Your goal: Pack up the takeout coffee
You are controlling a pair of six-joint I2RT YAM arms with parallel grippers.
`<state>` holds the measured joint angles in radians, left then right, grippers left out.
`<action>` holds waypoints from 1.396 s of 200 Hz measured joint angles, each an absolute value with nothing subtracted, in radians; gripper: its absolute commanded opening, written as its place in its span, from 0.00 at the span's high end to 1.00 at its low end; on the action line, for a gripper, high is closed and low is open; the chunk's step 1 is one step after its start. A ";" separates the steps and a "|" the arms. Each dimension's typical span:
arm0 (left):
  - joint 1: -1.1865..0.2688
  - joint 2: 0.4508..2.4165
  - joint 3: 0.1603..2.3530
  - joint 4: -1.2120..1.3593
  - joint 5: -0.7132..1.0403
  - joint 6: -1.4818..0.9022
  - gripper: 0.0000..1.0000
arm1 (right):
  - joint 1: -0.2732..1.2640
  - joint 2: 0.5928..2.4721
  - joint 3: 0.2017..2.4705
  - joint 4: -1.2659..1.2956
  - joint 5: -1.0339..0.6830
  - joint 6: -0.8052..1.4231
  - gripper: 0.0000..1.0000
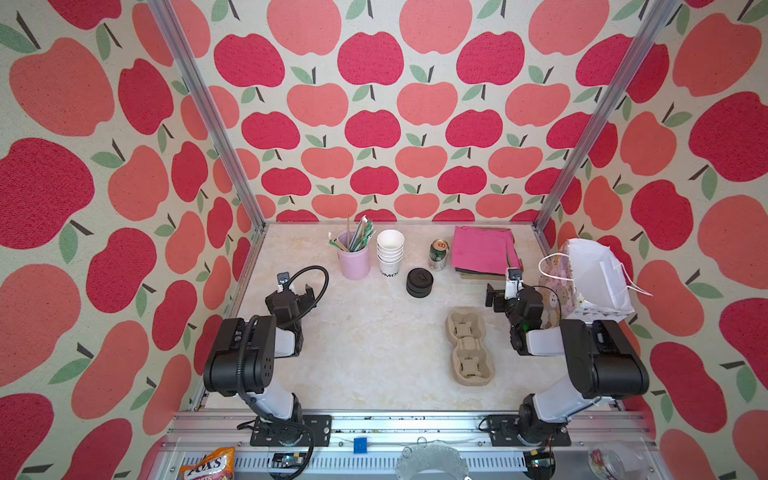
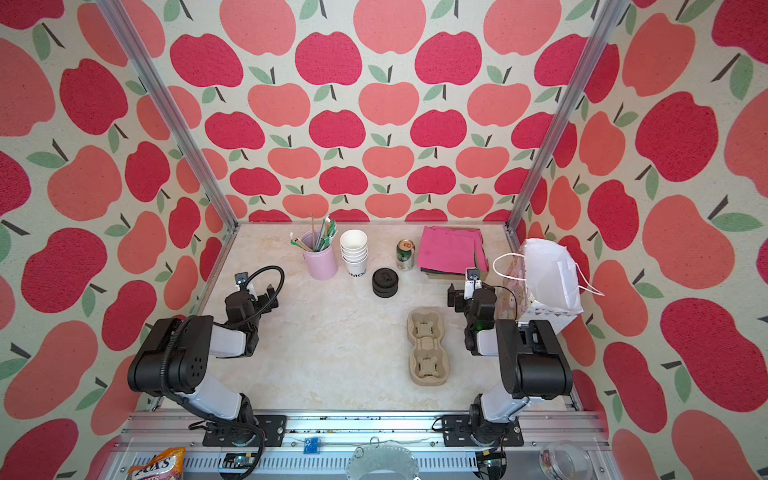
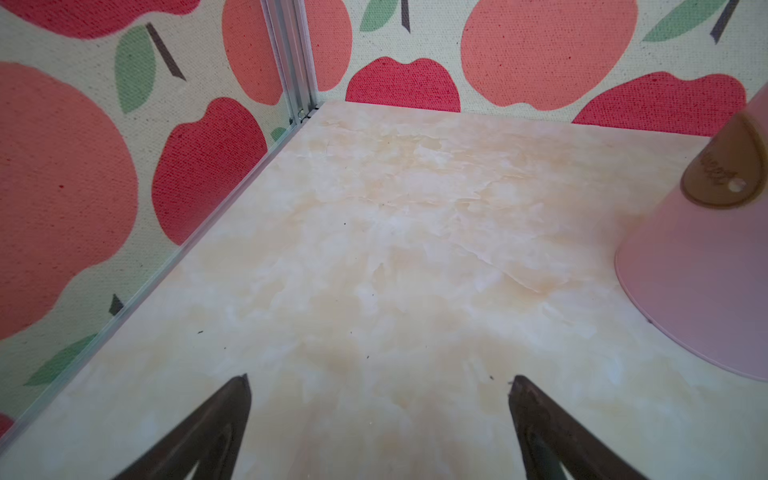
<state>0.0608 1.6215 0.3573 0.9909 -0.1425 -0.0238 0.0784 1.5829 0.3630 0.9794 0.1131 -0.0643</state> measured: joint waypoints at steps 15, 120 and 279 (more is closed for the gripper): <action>0.055 1.621 0.357 0.991 -0.142 -0.017 0.01 | 0.078 1.583 0.363 0.979 0.113 -0.064 0.01; 0.045 1.621 0.357 0.991 -0.142 -0.008 0.01 | 0.078 1.583 0.363 0.979 0.113 -0.064 0.01; 0.045 1.621 0.357 0.991 -0.142 -0.008 0.01 | 0.078 1.583 0.363 0.979 0.113 -0.064 0.01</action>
